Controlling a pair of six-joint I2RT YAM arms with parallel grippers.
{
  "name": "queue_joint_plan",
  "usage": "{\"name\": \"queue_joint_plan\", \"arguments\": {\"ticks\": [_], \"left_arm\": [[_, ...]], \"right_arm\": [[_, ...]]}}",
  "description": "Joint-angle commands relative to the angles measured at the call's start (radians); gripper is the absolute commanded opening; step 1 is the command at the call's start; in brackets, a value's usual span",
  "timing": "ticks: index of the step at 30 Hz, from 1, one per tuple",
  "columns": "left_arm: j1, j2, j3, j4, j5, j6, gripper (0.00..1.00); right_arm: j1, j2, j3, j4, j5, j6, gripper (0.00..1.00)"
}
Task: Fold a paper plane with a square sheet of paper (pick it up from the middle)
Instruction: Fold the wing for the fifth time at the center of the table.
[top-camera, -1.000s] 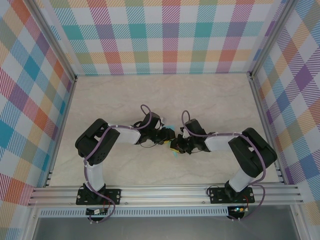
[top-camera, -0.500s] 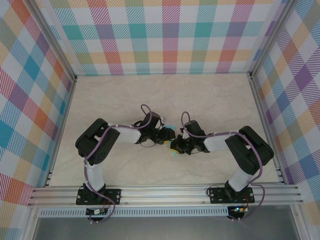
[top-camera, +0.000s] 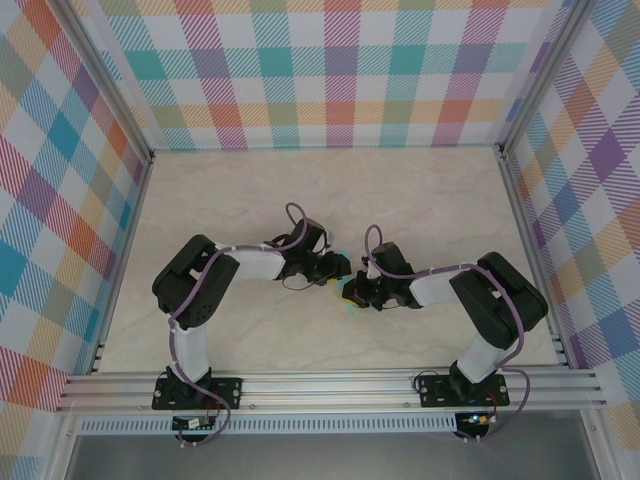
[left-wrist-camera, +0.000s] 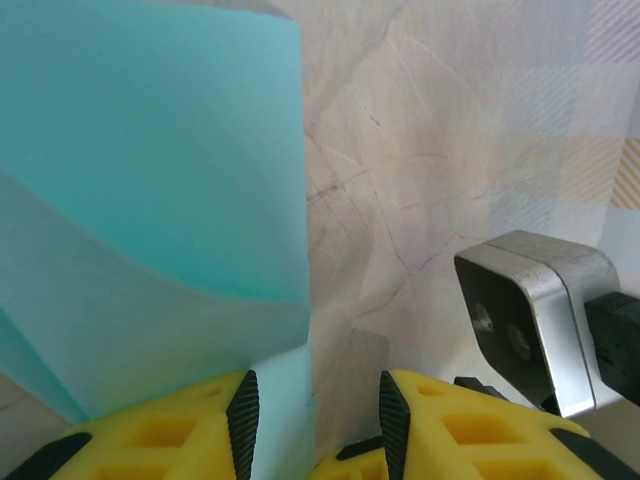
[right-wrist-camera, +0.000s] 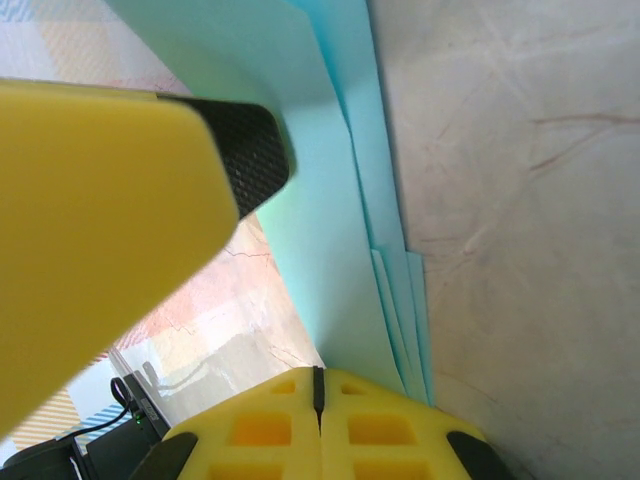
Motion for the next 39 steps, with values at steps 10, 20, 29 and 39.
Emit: {"name": "queue_joint_plan", "arguments": {"ticks": [10, 20, 29, 39], "left_arm": [[0.082, 0.077, 0.089, -0.060, -0.011, 0.094, 0.40], [0.132, 0.106, 0.121, -0.069, 0.042, 0.131, 0.40], [0.172, 0.153, 0.193, -0.124, 0.074, 0.193, 0.40], [0.222, 0.204, 0.279, -0.203, 0.095, 0.259, 0.41]], "right_arm": [[-0.006, 0.037, -0.069, -0.150, 0.064, -0.006, 0.04], [-0.012, 0.011, -0.082, -0.182, 0.073, -0.018, 0.04], [-0.018, 0.014, -0.089, -0.189, 0.069, -0.031, 0.03], [-0.027, 0.004, -0.090, -0.193, 0.050, -0.044, 0.03]]}}
